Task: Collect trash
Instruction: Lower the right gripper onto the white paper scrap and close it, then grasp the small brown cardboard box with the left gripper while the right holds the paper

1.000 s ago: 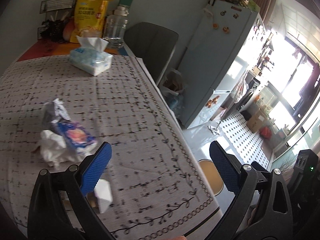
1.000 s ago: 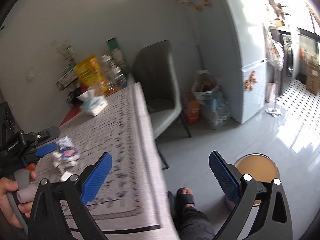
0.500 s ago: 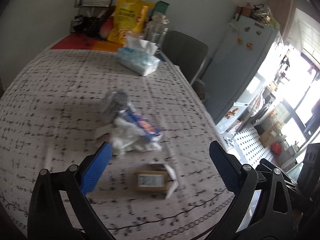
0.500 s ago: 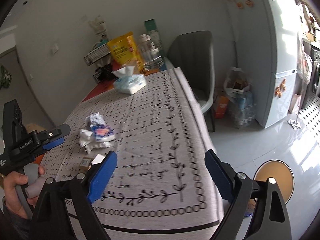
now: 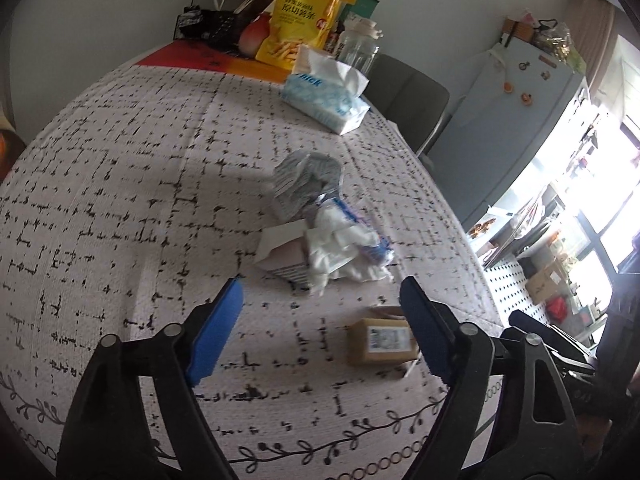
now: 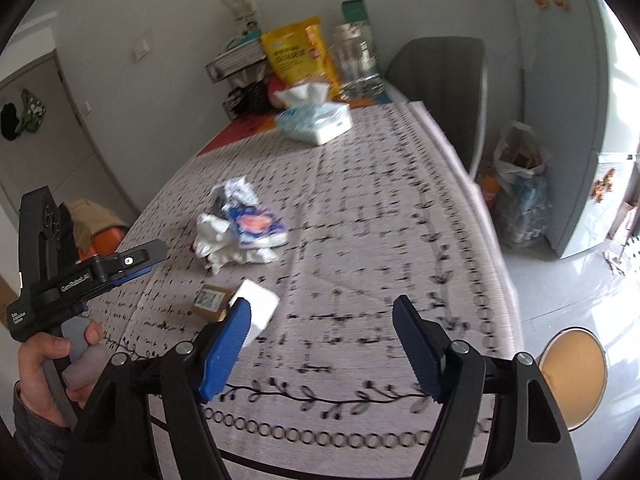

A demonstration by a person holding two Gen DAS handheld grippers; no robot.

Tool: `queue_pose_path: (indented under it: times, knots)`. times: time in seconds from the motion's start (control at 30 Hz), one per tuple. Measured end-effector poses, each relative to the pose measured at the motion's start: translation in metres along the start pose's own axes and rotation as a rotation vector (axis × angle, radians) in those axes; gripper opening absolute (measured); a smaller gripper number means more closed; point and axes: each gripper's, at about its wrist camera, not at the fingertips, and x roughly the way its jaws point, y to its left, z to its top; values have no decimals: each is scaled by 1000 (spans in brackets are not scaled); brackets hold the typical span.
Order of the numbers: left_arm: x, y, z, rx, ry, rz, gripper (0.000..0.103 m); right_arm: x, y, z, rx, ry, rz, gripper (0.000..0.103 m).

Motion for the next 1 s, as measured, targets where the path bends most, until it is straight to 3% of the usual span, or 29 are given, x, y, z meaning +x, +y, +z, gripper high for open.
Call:
queue_pose_path:
  times: [0.13,0.43,0.53,0.57,0.67,1.0]
  knots:
    - [1,11,-3,-17,12,9,69,21,16,1,-23,38,33,63]
    - [3,15,-7,-17,37,13,69,56,35,3,-35,86,70,53]
    - [5,12,-6,-13,43,6,69,67,34,0,-32,123,90,32]
    - [6,8,-7,-10,46,1,69,69,33,-1,-33,130,93,20]
    - [14,-4,-9,12,66,-14,70,65,28,-2,-28,119,93,11]
    - [45,-44,-20,78,125,-37,79,35,-19,1,49,62,24,9]
